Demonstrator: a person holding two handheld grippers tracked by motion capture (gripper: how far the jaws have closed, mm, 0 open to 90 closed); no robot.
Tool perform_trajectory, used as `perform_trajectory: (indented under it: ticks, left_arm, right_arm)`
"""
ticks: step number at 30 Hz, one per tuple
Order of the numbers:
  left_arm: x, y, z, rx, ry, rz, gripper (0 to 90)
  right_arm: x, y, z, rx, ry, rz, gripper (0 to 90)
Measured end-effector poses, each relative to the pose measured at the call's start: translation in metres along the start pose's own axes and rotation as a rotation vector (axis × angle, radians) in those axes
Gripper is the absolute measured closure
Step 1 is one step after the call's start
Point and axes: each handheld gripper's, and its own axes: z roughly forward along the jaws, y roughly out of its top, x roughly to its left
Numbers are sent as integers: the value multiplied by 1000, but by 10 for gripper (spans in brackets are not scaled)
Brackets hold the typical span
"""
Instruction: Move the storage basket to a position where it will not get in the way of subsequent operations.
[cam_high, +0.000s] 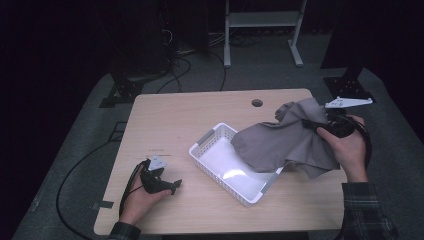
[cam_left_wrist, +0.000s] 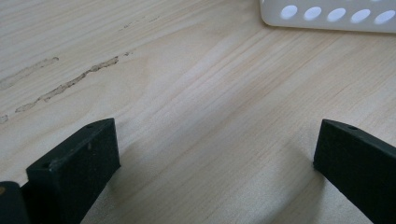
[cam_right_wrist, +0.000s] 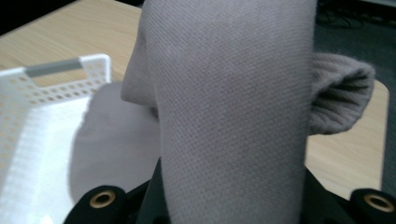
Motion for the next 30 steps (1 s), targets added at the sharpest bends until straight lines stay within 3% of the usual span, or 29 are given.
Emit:
perform_trajectory:
  ticks: [7,15,21,23,25,28,30]
  left_arm:
    - [0,0,0,-3,2,-2,0]
    - [0,0,0,-1,1,-1,0]
    - [0,0,0,-2,1,-1,0]
    - [0,0,0,-1,1,0,0]
    - [0,0,0,-1,1,-1,0]
    - [0,0,0,-1,1,-1,0]
    - [0,0,0,-1,2,0,0]
  right_arm:
    - [-21,-17,17,69,-51,35,762]
    - [-33,-40,53,176,-41,60,758]
    - [-31,-54,79,240,-23,56,750]
    - [-30,-56,86,257,-15,53,717]
    - [-28,-56,87,258,-27,35,625]
    - [-24,-47,80,230,-45,23,501]
    - [-19,-40,72,212,-70,2,474]
